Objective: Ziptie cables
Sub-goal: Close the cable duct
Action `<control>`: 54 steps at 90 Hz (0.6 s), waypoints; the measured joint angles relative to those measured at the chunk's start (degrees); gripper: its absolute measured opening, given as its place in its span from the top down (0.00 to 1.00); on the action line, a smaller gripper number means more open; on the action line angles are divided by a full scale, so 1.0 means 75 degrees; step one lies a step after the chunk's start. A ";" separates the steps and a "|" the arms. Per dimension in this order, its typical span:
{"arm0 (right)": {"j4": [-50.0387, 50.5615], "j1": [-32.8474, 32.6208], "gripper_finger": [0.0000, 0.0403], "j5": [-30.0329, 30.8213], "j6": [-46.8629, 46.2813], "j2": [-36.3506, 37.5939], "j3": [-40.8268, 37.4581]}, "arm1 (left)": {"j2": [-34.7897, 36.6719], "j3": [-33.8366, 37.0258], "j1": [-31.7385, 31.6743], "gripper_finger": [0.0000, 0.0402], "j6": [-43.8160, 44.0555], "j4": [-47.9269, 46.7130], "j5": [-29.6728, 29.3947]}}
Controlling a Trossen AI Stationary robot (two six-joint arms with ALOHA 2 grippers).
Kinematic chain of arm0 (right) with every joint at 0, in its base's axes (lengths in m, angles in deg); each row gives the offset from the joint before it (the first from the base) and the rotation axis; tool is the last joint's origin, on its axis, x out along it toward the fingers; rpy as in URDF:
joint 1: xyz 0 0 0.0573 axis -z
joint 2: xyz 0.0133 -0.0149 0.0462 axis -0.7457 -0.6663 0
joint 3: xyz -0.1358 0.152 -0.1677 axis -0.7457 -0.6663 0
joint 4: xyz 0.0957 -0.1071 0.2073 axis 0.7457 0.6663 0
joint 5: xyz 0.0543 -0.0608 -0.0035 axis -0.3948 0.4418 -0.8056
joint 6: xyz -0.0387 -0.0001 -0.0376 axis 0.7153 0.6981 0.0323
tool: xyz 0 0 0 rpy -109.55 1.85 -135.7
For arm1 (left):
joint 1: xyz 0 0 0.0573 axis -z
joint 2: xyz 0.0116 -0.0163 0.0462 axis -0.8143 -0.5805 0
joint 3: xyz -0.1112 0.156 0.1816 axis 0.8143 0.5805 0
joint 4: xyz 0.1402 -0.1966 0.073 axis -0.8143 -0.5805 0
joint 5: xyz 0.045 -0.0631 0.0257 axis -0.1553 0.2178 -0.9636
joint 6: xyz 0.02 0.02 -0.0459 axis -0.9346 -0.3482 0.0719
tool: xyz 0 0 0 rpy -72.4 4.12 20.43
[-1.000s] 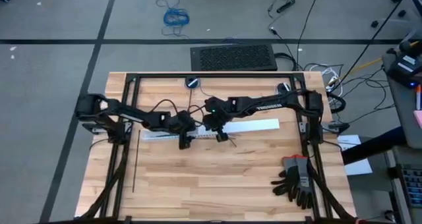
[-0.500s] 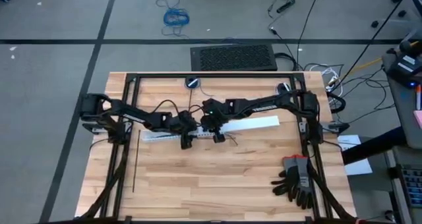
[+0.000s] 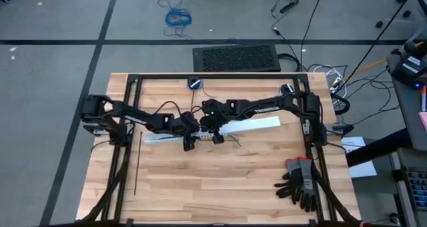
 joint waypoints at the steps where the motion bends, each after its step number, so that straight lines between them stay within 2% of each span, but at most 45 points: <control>1: 0.0080 0.0000 1.00 0.0019 0.0035 0.0019 0.0041 | 0.0000 0.0000 0.0000 0.42 -0.0002 -0.0008 0.0000; 21: 0.1130 0.0177 1.00 0.0195 0.0263 0.0099 0.0109 | 0.0000 0.0000 0.0003 0.42 -0.0037 0.0049 -0.0017; 54: 0.0373 0.0140 1.00 0.0072 0.0185 -0.0204 -0.0358 | -0.0839 -0.0036 0.0006 0.42 -0.0038 0.1375 0.0073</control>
